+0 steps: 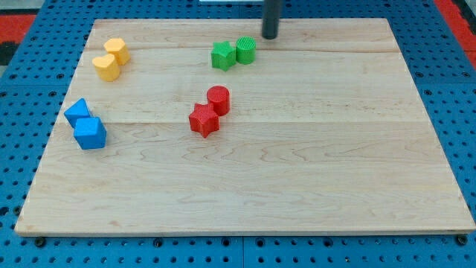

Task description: Push the green circle towards center

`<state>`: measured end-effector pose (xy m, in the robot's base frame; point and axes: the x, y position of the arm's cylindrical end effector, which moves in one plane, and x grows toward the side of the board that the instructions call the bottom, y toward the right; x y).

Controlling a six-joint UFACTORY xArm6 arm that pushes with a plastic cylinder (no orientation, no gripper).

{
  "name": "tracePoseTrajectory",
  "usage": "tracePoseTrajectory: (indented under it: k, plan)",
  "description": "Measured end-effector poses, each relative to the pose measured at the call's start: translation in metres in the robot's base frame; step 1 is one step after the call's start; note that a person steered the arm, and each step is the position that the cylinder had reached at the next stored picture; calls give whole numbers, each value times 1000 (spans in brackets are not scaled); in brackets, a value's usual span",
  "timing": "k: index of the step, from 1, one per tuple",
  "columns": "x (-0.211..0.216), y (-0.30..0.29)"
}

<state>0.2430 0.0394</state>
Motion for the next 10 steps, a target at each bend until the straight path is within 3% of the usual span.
tracePoseTrajectory:
  k: [2,3,4,7,8,9,10]
  plan:
    - [48,3]
    - [-6,26]
    - [4,-24]
    - [89,-29]
    - [89,21]
    - [123,38]
    - [129,-5]
